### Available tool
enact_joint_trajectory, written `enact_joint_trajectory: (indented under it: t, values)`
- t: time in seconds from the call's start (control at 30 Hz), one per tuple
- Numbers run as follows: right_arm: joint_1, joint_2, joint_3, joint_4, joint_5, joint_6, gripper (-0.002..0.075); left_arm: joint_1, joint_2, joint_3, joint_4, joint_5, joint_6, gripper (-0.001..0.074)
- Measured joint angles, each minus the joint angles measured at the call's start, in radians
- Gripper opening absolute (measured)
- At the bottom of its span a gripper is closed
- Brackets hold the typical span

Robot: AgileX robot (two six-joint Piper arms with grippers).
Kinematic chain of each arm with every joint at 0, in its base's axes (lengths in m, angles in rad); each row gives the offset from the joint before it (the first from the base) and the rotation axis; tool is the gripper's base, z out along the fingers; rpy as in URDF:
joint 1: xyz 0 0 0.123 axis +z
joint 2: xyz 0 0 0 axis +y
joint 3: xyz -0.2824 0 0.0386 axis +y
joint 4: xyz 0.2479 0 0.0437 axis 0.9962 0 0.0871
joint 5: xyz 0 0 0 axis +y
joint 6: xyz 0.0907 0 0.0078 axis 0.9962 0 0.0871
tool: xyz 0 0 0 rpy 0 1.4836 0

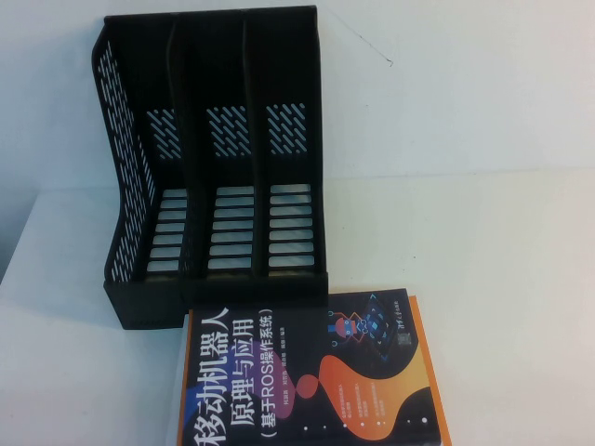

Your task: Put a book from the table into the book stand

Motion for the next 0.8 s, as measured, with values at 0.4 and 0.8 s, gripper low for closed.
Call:
enact_joint_trajectory:
  t: [0.4,0.8]
  values:
    - [0.0,0.0,0.004,0.0,-0.098,0.001,0.0008,0.0,0.0,0.002,0.016,-0.083,0.0,-0.0003]
    - [0.0,0.0,0.004,0.002,-0.799,0.046,0.0008,0.0,0.0,0.002,0.038,-0.613,0.003,-0.0003]
